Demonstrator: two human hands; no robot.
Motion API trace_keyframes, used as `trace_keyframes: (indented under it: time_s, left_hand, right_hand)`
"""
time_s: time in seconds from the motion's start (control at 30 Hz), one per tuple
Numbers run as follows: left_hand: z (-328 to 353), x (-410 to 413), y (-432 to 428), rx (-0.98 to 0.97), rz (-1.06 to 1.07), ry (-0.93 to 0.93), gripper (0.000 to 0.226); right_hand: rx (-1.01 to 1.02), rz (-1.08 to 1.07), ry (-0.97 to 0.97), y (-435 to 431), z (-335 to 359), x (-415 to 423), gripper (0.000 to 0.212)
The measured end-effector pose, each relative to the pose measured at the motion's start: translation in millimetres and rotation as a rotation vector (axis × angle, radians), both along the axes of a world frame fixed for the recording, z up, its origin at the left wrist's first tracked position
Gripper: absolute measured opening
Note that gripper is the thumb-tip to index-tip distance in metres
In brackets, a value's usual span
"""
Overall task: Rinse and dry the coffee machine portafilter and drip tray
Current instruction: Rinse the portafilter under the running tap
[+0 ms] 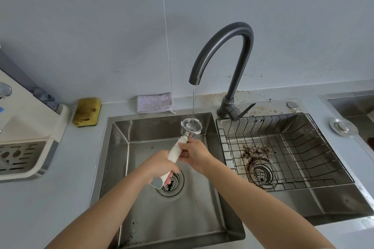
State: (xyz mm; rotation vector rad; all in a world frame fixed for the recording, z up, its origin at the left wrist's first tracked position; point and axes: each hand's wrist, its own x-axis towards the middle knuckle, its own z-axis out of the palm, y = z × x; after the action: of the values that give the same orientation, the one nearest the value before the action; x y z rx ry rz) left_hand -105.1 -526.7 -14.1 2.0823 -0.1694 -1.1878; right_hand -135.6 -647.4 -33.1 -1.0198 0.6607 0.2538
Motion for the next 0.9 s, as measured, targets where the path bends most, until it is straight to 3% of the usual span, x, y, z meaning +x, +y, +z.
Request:
trace_keyframes:
  time_s: [0.23,0.37,0.5,0.57,0.9]
  left_hand:
    - [3.1,-1.4,3.0,-0.171,0.162,0.231,0.011]
    - [1.3,-5.4,-0.1,-0.268,0.219,0.303,0.009]
    - [-5.5,-10.6,-5.8,-0.368,0.248,0.360,0.025]
    - [-7.9,-14.7,-9.6,-0.412,0.258,0.387,0.019]
    - [-18.9,-26.9,-25.6,-0.486,0.275,0.294,0.031]
  right_hand:
    - [-0.100,0.022,0.030,-4.1,6.5,-0.9,0.012]
    - [-0.193,0.019,0.033,-7.0,7.1,0.2,0.021]
    - [-0.298,-0.019,0.043,-8.7,8.5,0.9,0.031]
    - [-0.359,-0.033,0.036,-11.1,9.4,-0.7,0.032]
    - [-0.454,-0.060,-0.090,-19.8,11.4,-12.1,0.029]
